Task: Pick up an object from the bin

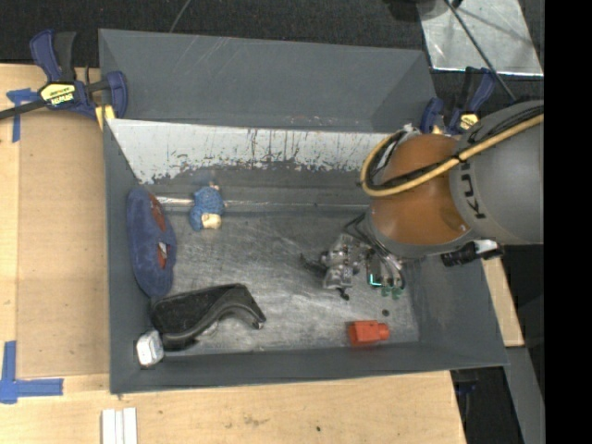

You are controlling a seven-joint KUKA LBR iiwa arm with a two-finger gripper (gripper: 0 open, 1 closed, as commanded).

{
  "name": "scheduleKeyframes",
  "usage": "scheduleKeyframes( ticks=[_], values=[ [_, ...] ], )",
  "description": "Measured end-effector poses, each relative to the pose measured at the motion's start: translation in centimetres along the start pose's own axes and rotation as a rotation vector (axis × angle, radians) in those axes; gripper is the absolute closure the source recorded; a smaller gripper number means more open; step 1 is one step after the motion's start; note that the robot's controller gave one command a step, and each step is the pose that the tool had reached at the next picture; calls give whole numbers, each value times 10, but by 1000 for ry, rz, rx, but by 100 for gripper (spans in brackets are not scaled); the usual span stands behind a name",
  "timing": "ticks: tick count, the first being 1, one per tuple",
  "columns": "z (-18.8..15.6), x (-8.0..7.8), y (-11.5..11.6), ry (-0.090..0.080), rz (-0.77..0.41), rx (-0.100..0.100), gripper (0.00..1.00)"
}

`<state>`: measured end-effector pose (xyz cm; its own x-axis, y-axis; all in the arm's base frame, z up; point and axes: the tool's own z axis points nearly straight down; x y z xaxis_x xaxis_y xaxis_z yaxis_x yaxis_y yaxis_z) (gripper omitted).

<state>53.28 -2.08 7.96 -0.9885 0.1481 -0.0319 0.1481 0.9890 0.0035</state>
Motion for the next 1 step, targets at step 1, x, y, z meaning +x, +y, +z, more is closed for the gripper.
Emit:
scheduleKeyframes(
  ticks=[1],
  values=[
    [0, 0, 0, 0, 0, 0, 100]
  ],
)
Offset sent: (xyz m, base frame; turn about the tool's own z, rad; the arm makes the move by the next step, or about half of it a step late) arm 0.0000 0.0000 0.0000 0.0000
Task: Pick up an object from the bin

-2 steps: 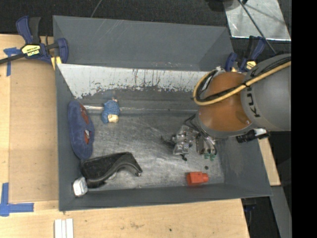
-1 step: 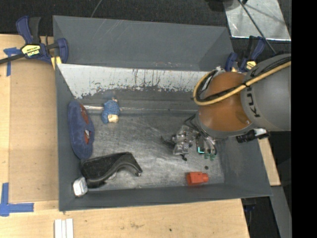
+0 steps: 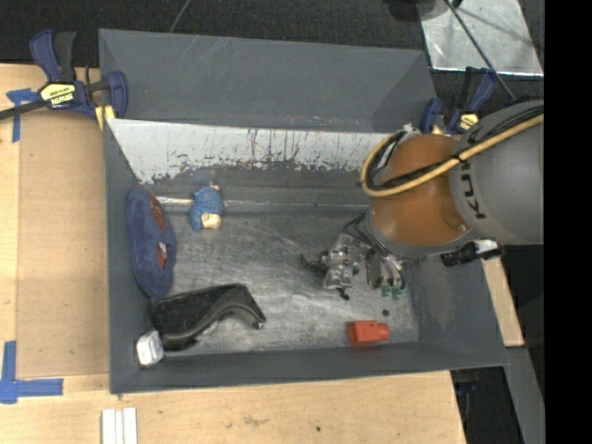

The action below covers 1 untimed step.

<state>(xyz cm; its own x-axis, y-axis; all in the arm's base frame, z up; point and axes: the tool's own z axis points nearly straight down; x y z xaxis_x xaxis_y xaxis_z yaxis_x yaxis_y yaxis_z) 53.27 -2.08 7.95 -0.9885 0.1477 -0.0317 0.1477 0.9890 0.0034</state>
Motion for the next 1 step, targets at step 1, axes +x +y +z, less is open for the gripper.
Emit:
scheduleKeyframes(
  ticks=[1],
  values=[
    [-120, -16, 21, 20, -19, 1, 100]
  ],
)
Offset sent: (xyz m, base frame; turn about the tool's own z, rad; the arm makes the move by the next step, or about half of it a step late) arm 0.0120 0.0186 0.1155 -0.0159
